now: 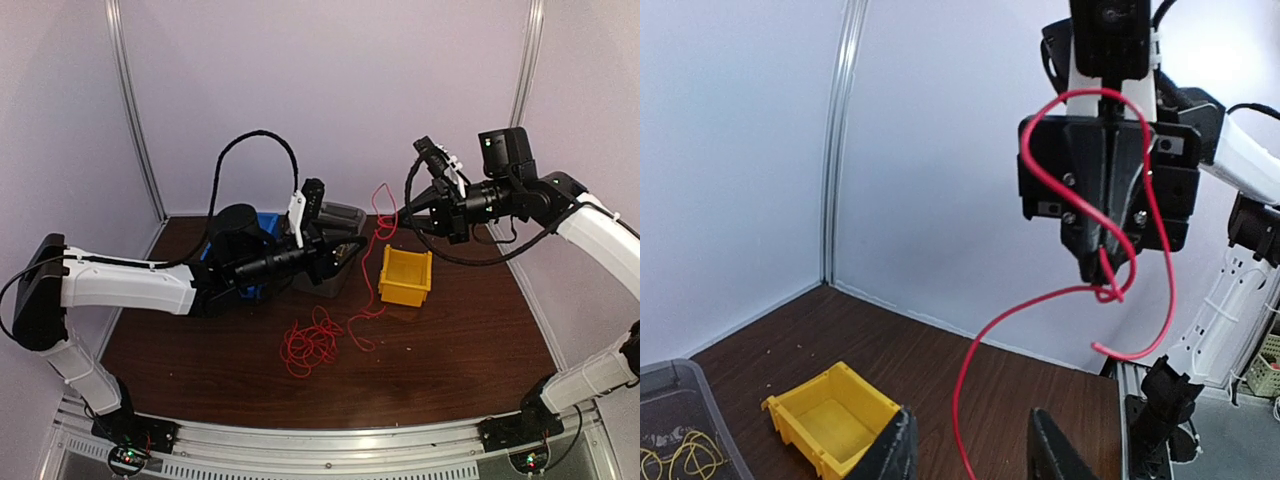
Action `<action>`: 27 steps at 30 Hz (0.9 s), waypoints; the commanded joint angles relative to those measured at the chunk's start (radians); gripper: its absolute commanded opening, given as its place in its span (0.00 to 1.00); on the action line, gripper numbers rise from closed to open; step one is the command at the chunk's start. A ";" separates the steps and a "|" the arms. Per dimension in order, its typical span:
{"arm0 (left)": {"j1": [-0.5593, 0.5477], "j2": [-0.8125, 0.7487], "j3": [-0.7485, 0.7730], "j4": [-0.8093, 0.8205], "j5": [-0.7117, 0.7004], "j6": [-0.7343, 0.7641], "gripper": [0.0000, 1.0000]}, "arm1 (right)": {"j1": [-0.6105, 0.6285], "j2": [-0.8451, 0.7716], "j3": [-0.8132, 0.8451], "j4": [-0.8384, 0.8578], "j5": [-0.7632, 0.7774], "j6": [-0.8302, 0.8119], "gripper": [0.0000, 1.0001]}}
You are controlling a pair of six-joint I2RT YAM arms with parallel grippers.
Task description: Untangle the cables
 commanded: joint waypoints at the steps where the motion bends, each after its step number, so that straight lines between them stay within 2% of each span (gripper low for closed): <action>1: -0.020 0.044 0.046 0.200 0.082 0.019 0.37 | 0.000 0.010 -0.007 0.044 -0.031 0.036 0.00; 5: -0.032 0.074 0.092 0.193 0.104 0.036 0.31 | -0.003 0.020 0.013 0.053 -0.045 0.057 0.00; 13: -0.054 0.072 0.078 0.289 0.114 0.051 0.25 | -0.005 0.015 -0.011 0.073 -0.050 0.068 0.00; 22: -0.057 0.095 0.121 0.252 0.097 0.063 0.17 | -0.008 0.010 -0.018 0.096 -0.077 0.089 0.00; 27: -0.063 0.112 0.137 0.217 0.049 0.087 0.21 | -0.016 0.011 -0.018 0.130 -0.145 0.133 0.00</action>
